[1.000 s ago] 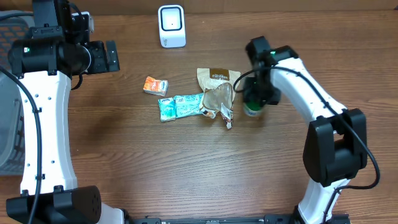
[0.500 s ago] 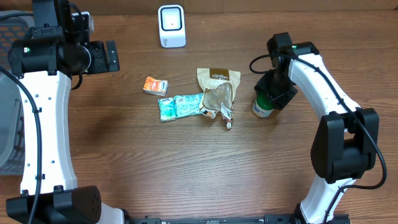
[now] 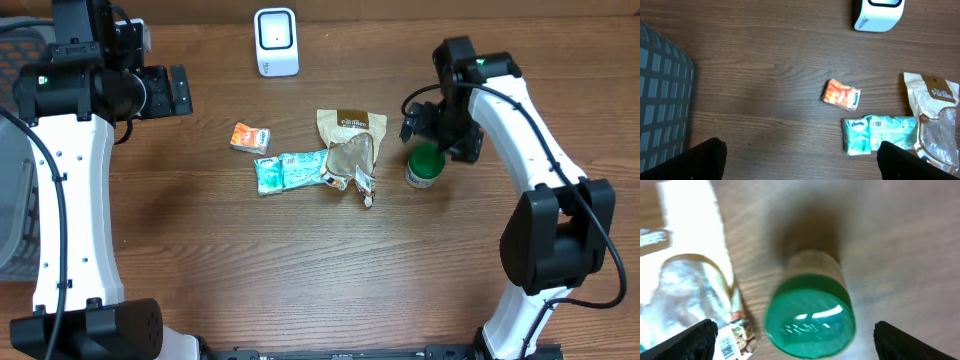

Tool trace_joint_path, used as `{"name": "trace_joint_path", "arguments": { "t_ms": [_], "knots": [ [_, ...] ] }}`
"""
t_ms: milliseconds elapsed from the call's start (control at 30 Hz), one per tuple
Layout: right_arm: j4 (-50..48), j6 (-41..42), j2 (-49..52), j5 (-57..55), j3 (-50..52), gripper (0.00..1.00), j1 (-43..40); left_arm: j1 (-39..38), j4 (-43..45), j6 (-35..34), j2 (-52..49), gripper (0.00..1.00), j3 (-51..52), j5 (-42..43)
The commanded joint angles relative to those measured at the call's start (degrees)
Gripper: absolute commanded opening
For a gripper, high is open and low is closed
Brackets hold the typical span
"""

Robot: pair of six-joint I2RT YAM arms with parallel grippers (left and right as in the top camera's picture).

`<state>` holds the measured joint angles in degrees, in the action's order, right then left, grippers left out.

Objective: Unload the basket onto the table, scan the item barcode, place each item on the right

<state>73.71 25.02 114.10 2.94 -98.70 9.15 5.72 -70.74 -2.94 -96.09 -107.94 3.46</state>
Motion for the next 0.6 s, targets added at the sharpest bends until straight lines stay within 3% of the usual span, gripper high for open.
{"name": "trace_joint_path", "arguments": {
  "t_ms": [0,67,133,267,567],
  "knots": [
    [-1.1,-23.1,-0.9,4.6,-1.6,0.98,0.2,-0.1,0.0,0.8,0.9,1.0,-1.3,0.4],
    [-1.2,-34.5,-0.6,4.7,-0.1,1.0,0.2,-0.1,0.1,0.9,0.9,1.0,-1.3,0.4],
    [-1.6,-37.2,0.0,3.2,1.0,1.0,0.2,-0.1,0.1,0.8,0.9,0.99,-1.3,0.4],
    [-3.1,-37.3,2.4,0.1,2.9,0.99,0.1,-0.1,0.0,0.8,0.9,0.99,-1.3,0.4],
    [-2.9,-35.5,3.8,0.1,6.3,0.77,-0.2,-0.1,0.1,0.8,0.9,1.0,-1.3,0.4]
  ]
}}
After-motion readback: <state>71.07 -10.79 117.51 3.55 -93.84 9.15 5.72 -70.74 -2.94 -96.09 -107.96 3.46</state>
